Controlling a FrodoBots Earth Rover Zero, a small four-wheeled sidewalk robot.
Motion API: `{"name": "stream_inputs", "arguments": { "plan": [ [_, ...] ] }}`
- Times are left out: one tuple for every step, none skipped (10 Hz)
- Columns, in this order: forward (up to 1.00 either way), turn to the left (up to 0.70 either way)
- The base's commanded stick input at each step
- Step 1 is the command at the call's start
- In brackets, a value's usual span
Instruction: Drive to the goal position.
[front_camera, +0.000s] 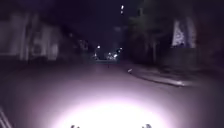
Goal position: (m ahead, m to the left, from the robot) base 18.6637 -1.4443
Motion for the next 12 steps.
{"name": "stream_inputs", "arguments": {
  "plan": [
    [1.0,0.0],
    [1.0,0.0],
    [1.0,0.0],
    [1.0,0.0],
    [1.0,0.0],
    [1.0,0.0],
    [1.0,-0.06],
    [1.0,-0.23],
    [1.0,-0.38],
    [1.0,-0.2],
    [1.0,0.0],
    [1.0,0.0]
  ]
}}
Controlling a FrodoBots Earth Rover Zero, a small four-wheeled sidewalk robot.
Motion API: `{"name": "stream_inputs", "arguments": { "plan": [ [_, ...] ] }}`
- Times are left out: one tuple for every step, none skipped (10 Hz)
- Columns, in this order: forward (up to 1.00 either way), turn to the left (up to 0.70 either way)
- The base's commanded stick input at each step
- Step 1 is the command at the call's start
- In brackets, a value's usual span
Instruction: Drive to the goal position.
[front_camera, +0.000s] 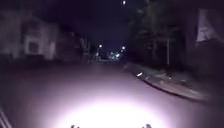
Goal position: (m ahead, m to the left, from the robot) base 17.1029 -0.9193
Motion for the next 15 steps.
{"name": "stream_inputs", "arguments": {
  "plan": [
    [1.0,0.0],
    [1.0,0.0],
    [1.0,0.0],
    [1.0,0.0],
    [1.0,0.0],
    [1.0,0.0],
    [1.0,0.0],
    [1.0,0.0],
    [1.0,0.0],
    [1.0,-0.21],
    [1.0,-0.4],
    [1.0,-0.4],
    [1.0,0.0],
    [1.0,0.0],
    [1.0,0.0]
  ]
}}
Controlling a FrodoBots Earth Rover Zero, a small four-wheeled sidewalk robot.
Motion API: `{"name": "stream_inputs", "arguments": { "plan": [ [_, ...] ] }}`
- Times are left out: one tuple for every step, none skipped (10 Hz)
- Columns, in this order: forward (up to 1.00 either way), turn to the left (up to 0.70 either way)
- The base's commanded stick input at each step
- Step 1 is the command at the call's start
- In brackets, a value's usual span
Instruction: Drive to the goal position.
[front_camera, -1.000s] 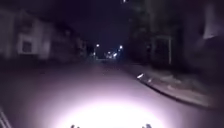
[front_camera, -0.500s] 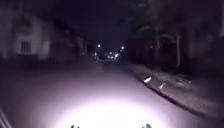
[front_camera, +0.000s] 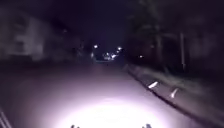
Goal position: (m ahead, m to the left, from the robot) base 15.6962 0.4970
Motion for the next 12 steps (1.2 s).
{"name": "stream_inputs", "arguments": {
  "plan": [
    [1.0,0.0],
    [1.0,0.0],
    [1.0,0.0],
    [1.0,0.0],
    [1.0,-0.3],
    [1.0,-0.07],
    [1.0,0.0],
    [1.0,0.0],
    [1.0,0.0],
    [1.0,0.0],
    [1.0,0.0],
    [1.0,0.0]
  ]
}}
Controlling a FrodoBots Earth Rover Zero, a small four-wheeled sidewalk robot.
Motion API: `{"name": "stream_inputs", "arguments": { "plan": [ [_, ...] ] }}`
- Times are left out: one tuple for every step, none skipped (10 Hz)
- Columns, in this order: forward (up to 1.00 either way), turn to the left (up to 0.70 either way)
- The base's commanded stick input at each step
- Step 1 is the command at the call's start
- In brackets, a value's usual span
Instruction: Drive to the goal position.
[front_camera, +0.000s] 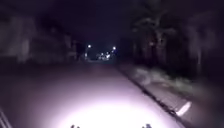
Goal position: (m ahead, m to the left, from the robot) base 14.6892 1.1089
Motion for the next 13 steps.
{"name": "stream_inputs", "arguments": {
  "plan": [
    [1.0,0.0],
    [1.0,0.0],
    [1.0,0.0],
    [1.0,0.0],
    [1.0,0.0],
    [1.0,0.0],
    [1.0,0.0],
    [1.0,0.0],
    [1.0,0.0],
    [1.0,0.0],
    [1.0,0.0],
    [1.0,0.0],
    [1.0,0.0]
  ]
}}
